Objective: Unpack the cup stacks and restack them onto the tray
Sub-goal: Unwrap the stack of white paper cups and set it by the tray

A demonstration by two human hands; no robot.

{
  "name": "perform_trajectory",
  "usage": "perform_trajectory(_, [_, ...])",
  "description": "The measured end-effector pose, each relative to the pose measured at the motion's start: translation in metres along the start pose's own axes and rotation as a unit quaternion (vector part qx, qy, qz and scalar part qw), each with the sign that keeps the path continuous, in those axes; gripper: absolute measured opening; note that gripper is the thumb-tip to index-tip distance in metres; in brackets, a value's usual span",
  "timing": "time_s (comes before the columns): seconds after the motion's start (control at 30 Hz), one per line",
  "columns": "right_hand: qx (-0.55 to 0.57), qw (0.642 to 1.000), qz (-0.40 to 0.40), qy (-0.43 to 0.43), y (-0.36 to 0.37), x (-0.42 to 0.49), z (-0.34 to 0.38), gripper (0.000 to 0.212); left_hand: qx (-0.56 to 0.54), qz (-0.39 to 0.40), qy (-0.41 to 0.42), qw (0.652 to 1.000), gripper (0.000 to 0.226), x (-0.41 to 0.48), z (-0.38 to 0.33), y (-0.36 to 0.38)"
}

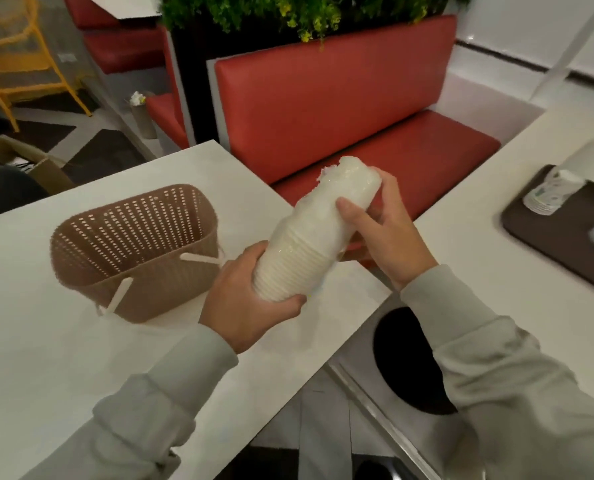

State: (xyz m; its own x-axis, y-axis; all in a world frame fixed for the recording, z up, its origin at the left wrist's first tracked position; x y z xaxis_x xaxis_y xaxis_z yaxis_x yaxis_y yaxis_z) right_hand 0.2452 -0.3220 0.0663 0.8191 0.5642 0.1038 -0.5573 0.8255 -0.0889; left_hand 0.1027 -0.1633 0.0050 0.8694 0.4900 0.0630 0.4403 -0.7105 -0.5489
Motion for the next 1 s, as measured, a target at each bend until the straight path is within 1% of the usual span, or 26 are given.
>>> perform_trajectory(0.17, [0.035, 0.993, -0.112, 0.027, -0.091, -0.022, -0.007, 0.031, 0.030, 0.055, 0.021, 0.998, 0.074, 0.011, -0.054, 0.059])
perform_trajectory(0.23, [0.042, 0.986, -0.158, 0.041, -0.132, -0.032, -0.013, 0.022, 0.030, 0.095, 0.020, 0.995, 0.079, 0.012, -0.072, 0.089])
perform_trajectory(0.3, [0.044, 0.978, -0.193, 0.059, -0.173, -0.043, -0.018, 0.017, 0.026, 0.138, 0.009, 0.990, 0.079, 0.010, -0.090, 0.124])
perform_trajectory(0.43, [0.009, 0.975, -0.206, 0.087, -0.243, -0.060, -0.025, 0.017, 0.005, 0.203, -0.027, 0.979, 0.071, 0.004, -0.117, 0.196])
perform_trajectory(0.57, [-0.043, 0.970, -0.220, 0.094, -0.301, -0.068, -0.032, 0.018, -0.013, 0.251, -0.056, 0.966, 0.075, 0.003, -0.135, 0.260])
perform_trajectory(0.63, [-0.092, 0.963, -0.235, 0.098, -0.326, -0.070, -0.034, 0.018, -0.051, 0.273, -0.076, 0.958, 0.067, 0.002, -0.147, 0.287])
perform_trajectory(0.7, [-0.155, 0.951, -0.245, 0.110, -0.350, -0.070, -0.034, 0.020, -0.098, 0.297, -0.099, 0.945, 0.056, 0.000, -0.162, 0.311])
perform_trajectory(0.8, [-0.241, 0.930, -0.249, 0.126, -0.376, -0.067, -0.033, 0.030, -0.151, 0.334, -0.135, 0.921, 0.048, -0.002, -0.177, 0.337])
perform_trajectory(0.87, [-0.271, 0.916, -0.258, 0.145, -0.393, -0.068, -0.034, 0.036, -0.187, 0.351, -0.174, 0.901, 0.040, -0.001, -0.186, 0.347])
perform_trajectory(0.93, [-0.282, 0.906, -0.273, 0.161, -0.406, -0.069, -0.036, 0.039, -0.206, 0.375, -0.199, 0.882, 0.044, 0.002, -0.194, 0.354])
perform_trajectory(1.0, [-0.287, 0.899, -0.285, 0.166, -0.417, -0.069, -0.038, 0.040, -0.214, 0.420, -0.209, 0.857, 0.057, 0.007, -0.198, 0.359])
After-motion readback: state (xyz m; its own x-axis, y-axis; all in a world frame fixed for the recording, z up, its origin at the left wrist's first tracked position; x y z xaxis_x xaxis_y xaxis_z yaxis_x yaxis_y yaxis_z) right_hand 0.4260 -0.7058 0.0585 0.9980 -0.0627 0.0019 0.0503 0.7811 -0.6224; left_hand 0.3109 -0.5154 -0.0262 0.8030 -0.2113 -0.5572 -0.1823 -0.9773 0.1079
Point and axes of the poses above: each hand's wrist, its own x-axis towards the middle knuckle, its own y-axis out of the palm, z = x × y, the point moved 3 cm from there along x, towards the middle knuckle, and after that the axes turned 5 degrees about -y, right-handed, at the moved point
